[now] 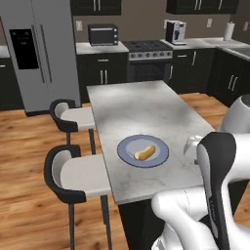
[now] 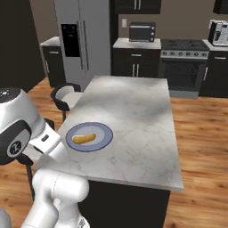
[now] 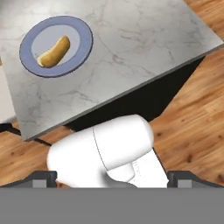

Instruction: Move the hot dog bun to the plate on the dining table and place the condiment next to that plate. Then navigate to the fridge and take the sausage and place it on the plate as well.

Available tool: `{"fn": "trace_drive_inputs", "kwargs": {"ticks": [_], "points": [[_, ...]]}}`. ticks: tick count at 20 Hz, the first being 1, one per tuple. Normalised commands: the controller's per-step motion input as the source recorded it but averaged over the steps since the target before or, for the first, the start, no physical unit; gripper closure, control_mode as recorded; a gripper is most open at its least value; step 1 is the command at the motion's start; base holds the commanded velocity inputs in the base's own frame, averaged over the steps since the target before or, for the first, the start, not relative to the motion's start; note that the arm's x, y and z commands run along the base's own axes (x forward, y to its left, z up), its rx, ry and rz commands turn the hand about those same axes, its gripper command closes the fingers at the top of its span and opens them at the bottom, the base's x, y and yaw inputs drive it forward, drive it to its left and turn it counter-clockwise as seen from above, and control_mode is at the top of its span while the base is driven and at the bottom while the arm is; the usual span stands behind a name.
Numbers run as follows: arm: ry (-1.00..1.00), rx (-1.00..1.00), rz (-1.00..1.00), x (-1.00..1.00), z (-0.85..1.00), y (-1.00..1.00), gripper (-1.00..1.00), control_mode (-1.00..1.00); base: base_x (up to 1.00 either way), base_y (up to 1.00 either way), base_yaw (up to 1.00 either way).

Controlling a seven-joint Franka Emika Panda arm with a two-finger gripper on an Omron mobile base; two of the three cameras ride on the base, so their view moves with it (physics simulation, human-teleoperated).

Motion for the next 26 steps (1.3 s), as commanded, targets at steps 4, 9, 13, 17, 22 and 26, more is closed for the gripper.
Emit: {"fn": "trace_drive_inputs", "kwargs": {"ticks": [4,9,13,17,22,26], "points": [[0.00,0.00,0.00,0.00,0.00,0.00,-1.00,1.00,-0.18,-0.86,-0.22],[0.00,0.00,0.00,0.00,0.00,0.00,-1.00,1.00,-0.02,-0.98,-0.33],[0.00,0.00,0.00,0.00,0.00,0.00,-1.00,1.00,0.00,-1.00,-0.33],[0.00,0.00,0.00,0.00,0.00,0.00,-1.00,1.00,0.07,-1.00,-0.29],[0.00,0.00,0.00,0.00,0.00,0.00,-1.00,1.00,0.25,-0.92,-0.25],[0.00,0.00,0.00,0.00,0.00,0.00,-1.00,1.00,0.36,-0.86,-0.23]]}}
